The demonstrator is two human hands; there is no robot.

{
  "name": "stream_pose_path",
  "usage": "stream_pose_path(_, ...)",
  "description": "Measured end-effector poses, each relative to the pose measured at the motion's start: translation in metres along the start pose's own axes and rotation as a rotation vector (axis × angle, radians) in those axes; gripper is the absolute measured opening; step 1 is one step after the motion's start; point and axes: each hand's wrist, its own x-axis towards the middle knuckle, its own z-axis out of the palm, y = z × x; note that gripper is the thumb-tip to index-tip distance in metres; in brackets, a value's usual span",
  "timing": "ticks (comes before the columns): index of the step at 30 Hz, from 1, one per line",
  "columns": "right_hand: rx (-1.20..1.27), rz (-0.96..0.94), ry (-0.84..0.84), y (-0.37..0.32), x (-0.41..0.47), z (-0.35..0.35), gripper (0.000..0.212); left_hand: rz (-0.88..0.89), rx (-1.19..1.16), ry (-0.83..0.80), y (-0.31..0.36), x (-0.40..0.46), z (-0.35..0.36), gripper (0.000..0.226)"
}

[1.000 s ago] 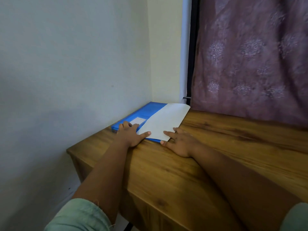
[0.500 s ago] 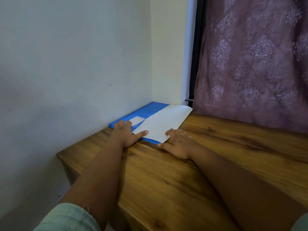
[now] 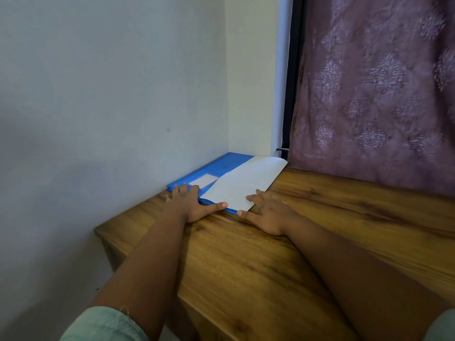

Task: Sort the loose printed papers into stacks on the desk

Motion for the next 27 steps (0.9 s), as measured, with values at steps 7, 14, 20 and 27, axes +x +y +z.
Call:
stream_pose_path(7,0.214,-0.072,0.366,0.008,-0.044,-0.002,0.034,0.254,0.091,0.414,0.003,-0.034,-0.006,0.118)
stream_pose_path(14,0.075,0.008,0.591,0.089,-0.152,-0.029,0.013,0.344,-0.272,0.395,0.136,-0.123,0.001,0.044)
stream_pose_path(20,-0.053,0.3,0.653,0.163,-0.305,-0.083,0.032,0.69,-0.241,0.189,0.296,-0.227,0.021,0.038)
stream_pose_path(27,-0.398,0.982,0.489,0.266,-0.536,-0.101,0.046,0.975,-0.184,-0.138,0.416,-0.328,0.043,0.058)
